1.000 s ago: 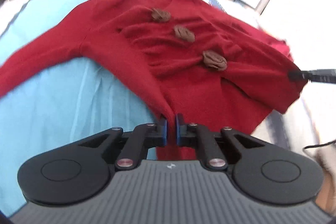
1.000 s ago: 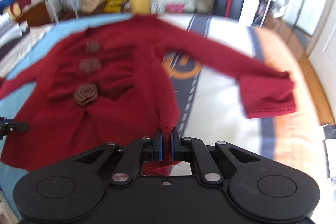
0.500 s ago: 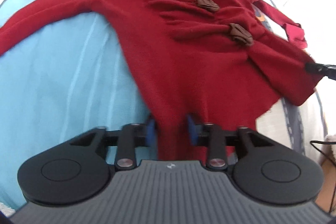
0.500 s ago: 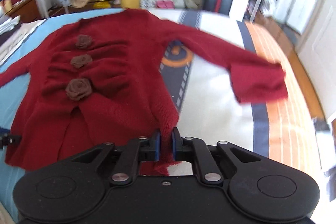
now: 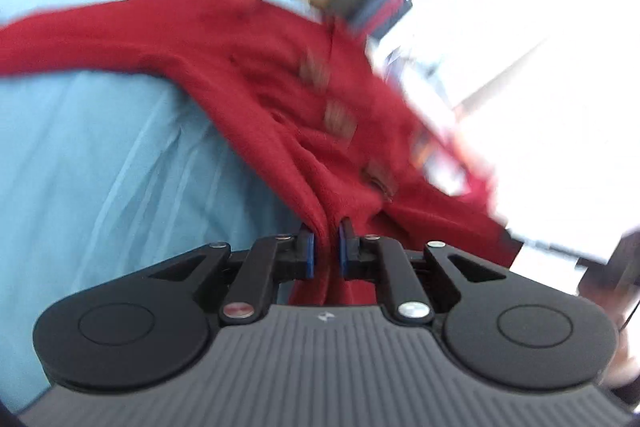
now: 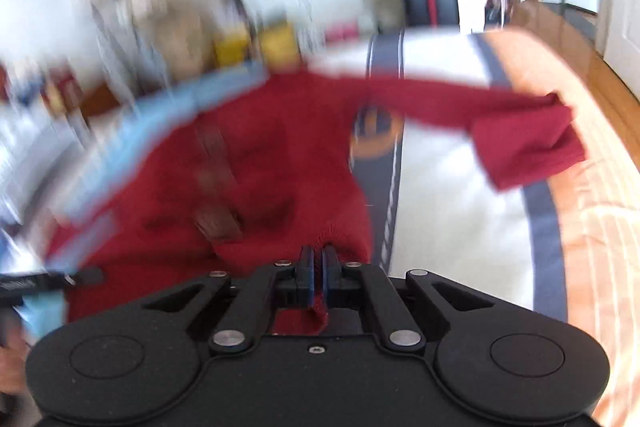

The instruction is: Fold clothes

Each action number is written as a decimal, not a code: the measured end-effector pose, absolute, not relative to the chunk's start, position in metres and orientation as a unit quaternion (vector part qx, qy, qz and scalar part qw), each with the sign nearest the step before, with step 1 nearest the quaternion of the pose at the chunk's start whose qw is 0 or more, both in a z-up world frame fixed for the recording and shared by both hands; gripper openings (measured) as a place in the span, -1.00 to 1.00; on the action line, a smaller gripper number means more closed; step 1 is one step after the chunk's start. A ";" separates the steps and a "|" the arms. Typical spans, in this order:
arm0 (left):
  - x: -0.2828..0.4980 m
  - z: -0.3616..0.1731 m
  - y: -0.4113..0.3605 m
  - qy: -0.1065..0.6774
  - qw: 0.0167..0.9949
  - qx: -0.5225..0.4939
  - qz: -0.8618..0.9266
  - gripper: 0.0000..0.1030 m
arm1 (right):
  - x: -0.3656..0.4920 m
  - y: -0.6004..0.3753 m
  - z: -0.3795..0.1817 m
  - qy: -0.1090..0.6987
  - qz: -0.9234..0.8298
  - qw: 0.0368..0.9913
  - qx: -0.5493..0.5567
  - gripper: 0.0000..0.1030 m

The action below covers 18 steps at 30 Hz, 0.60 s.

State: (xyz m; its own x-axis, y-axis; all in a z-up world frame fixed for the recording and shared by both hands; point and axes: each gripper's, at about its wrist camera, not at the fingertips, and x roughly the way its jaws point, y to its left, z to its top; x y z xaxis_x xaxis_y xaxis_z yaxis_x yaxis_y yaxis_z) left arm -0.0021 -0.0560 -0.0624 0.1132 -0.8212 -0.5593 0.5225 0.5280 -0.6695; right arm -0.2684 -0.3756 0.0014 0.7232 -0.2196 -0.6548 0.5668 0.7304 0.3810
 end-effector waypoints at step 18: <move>0.013 -0.026 -0.034 0.443 0.826 -0.011 -0.349 0.36 | -0.261 -0.356 0.000 0.345 -0.310 0.870 0.168 -0.10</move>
State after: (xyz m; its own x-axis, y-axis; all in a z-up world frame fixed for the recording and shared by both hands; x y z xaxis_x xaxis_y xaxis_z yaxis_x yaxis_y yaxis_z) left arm 0.0129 -0.0338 -0.0255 0.3645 -0.5859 -0.7238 0.5668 0.7563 -0.3267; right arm -0.2605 -0.3564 -0.0004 0.5691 -0.4235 -0.7048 0.6558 0.7508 0.0785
